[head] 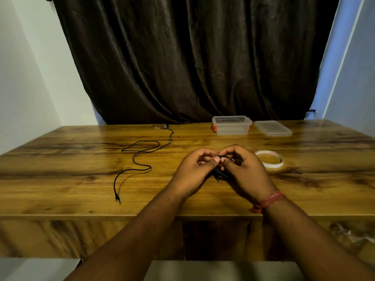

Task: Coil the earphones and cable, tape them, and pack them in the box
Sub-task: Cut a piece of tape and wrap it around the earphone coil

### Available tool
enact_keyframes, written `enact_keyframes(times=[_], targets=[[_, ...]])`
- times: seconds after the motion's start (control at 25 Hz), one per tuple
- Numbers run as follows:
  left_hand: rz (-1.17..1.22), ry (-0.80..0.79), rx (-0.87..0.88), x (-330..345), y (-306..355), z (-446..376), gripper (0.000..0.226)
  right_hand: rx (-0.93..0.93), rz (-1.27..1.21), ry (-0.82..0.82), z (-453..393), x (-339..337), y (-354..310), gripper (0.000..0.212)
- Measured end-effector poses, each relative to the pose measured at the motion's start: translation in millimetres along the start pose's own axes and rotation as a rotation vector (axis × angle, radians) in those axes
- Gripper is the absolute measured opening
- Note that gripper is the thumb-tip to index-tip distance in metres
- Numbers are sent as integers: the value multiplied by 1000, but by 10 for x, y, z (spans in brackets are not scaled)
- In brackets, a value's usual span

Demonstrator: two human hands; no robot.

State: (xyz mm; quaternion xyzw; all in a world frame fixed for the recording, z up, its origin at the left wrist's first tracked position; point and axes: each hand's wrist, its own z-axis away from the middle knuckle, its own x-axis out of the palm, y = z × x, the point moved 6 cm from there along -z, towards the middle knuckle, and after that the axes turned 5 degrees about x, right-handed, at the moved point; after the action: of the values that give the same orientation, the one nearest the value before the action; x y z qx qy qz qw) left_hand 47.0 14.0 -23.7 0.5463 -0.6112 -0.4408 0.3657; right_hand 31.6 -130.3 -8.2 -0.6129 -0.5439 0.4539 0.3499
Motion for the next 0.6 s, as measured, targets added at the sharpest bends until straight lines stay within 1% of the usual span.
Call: enact_keyframes(times=[0.12,0.24,0.4,0.48,0.6], targets=[[-20,-20,24,8,13,4,8,7,-36,-13,-4,12,-4,21],[-37,1,18,-25,58,12,9,53,-133,16,-13,-11,6,24],[-32,9,14,-34,82,25,10,77,-238,28,-5,-70,-3,21],[-32,-3,22,-20,81,27,13,66,-211,39,10,-75,-30,17],[-82,-19,75,1,77,20,17,2,-74,43,24,-52,-63,16]])
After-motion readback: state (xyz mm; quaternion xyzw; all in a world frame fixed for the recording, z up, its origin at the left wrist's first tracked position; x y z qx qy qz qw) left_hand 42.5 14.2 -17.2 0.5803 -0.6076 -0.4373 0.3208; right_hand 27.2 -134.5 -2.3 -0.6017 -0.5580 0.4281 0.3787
